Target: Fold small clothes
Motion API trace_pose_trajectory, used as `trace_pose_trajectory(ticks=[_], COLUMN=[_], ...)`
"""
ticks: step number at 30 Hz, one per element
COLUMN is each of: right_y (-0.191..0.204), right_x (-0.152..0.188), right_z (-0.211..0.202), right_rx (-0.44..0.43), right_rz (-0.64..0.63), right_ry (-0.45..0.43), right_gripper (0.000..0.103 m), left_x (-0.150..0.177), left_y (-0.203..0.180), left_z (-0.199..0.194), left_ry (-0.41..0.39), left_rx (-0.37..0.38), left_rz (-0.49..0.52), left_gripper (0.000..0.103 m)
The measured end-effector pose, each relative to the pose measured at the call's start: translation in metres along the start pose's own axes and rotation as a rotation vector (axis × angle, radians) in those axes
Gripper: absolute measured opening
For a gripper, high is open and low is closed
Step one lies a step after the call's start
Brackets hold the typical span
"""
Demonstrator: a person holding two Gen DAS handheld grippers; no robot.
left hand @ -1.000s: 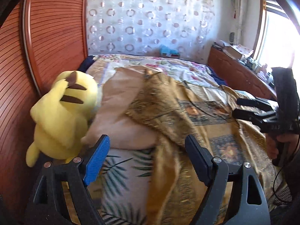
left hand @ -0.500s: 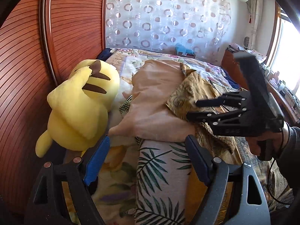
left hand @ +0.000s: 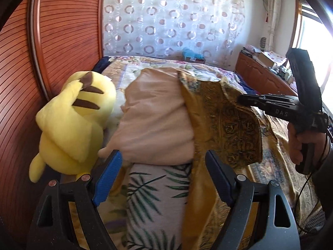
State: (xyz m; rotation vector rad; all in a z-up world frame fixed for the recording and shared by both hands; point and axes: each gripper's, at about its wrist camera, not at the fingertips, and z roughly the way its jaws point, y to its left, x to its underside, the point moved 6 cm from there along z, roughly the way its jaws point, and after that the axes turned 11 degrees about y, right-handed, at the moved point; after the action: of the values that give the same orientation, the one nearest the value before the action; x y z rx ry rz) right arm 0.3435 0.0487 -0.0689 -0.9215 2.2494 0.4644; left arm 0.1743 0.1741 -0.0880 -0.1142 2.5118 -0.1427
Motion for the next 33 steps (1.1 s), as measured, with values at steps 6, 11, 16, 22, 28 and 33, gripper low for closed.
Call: trace_pose_trajectory(ticks=[6, 11, 16, 22, 28, 33], right_y=[-0.033, -0.050, -0.075, -0.104, -0.129, -0.148], right_x=[0.029, 0.051, 0.087, 0.136, 0.178, 0.216], right_z=[-0.019, -0.048, -0.095, -0.164, -0.207, -0.225], right_rx=[0.093, 0.122, 0.199, 0.299, 0.396, 0.428], right_rz=[0.094, 0.142, 0.203, 0.310, 0.387, 0.471], right_ry=[0.001, -0.029, -0.052, -0.091, -0.102, -0.086], right_gripper=[0.057, 0.065, 0.066, 0.066, 0.067, 0.067], left_x=[-0.009, -0.017, -0.024, -0.029, -0.034, -0.034], left_y=[-0.034, -0.070, -0.114, -0.162, -0.203, -0.229], left_z=[0.016, 0.033, 0.055, 0.071, 0.083, 0.095], left_ry=[0.015, 0.037, 0.072, 0.099, 0.122, 0.148], left_rx=[0.028, 0.044, 0.089, 0.115, 0.117, 0.109], left_rz=[0.051, 0.119, 0.185, 0.249, 0.293, 0.320], left_gripper=[0.083, 0.083, 0.083, 0.083, 0.083, 0.083])
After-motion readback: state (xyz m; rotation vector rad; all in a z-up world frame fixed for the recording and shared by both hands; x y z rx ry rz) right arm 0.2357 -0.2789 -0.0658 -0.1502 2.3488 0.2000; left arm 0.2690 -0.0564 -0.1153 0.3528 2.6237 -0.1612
